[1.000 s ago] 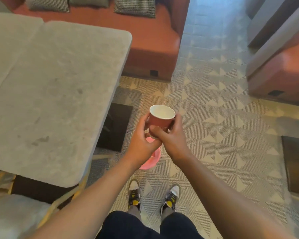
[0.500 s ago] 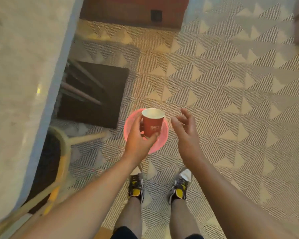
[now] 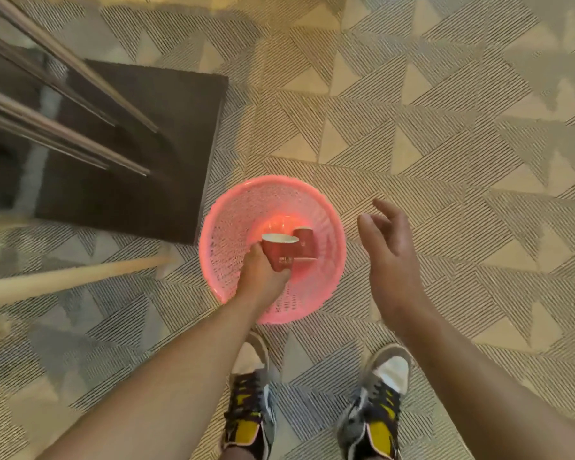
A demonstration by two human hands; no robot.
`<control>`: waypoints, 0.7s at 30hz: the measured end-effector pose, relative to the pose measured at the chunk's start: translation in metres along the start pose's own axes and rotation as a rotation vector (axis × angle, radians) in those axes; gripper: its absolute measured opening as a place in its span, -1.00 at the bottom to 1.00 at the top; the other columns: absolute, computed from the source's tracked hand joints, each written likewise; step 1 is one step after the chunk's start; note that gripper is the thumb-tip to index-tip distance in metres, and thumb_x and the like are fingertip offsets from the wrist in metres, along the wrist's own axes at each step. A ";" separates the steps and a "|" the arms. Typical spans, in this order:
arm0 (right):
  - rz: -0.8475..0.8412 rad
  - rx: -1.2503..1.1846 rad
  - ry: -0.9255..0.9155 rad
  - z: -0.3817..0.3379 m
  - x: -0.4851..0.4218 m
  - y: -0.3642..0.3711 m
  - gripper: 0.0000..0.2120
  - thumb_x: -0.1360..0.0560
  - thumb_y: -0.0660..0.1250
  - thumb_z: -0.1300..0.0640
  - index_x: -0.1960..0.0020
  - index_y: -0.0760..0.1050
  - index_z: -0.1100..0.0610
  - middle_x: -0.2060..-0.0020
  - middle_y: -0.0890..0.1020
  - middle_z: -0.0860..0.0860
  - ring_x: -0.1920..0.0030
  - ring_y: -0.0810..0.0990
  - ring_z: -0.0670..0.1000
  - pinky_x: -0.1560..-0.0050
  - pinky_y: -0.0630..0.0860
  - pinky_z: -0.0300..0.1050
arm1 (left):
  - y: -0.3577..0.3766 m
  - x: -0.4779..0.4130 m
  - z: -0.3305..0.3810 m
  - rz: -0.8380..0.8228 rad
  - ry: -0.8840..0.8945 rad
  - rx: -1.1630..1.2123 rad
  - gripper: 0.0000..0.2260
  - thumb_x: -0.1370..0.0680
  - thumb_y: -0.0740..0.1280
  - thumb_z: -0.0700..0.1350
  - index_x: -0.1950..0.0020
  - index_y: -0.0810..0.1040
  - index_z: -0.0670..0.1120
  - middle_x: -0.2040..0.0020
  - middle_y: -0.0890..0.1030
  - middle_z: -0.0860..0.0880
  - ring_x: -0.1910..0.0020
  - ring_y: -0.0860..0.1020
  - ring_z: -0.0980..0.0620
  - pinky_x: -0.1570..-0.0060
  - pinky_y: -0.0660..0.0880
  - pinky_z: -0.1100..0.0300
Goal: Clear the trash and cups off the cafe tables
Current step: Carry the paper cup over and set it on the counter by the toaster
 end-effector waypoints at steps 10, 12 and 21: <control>-0.013 0.013 -0.024 0.063 -0.039 0.007 -0.53 -0.63 0.32 -0.20 -0.50 0.38 -0.13 -0.23 0.56 -0.16 -0.16 0.56 -0.33 0.01 0.51 -0.50 | 0.043 -0.086 -0.040 0.034 -0.183 0.046 -0.27 -0.45 0.61 -0.15 -0.50 0.29 -0.11 -0.23 0.59 -0.12 -0.08 0.55 -0.12 0.04 0.43 0.10; -0.014 0.002 -0.027 0.065 -0.041 0.007 -0.48 -0.60 0.32 -0.28 -0.49 0.38 -0.14 -0.22 0.56 -0.17 -0.16 0.56 -0.32 0.00 0.52 -0.44 | 0.046 -0.095 -0.047 0.038 -0.195 0.063 -0.26 -0.44 0.62 -0.19 -0.50 0.29 -0.08 -0.22 0.60 -0.10 -0.04 0.54 -0.08 0.19 0.41 0.18; 0.008 0.021 -0.053 0.061 -0.056 0.003 -0.35 -0.52 0.32 -0.30 -0.55 0.33 -0.12 -0.20 0.57 -0.13 -0.12 0.57 -0.33 0.02 0.51 -0.50 | 0.048 -0.116 -0.055 0.040 -0.174 0.047 -0.19 -0.50 0.55 -0.06 -0.63 0.16 0.08 -0.15 0.56 -0.01 0.07 0.55 -0.04 0.16 0.53 0.13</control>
Point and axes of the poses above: each hand's wrist, its own x-axis away from the middle knuckle, its own y-axis out of the palm, z = x × y, the point moved 4 cm from there along -x, towards the middle knuckle
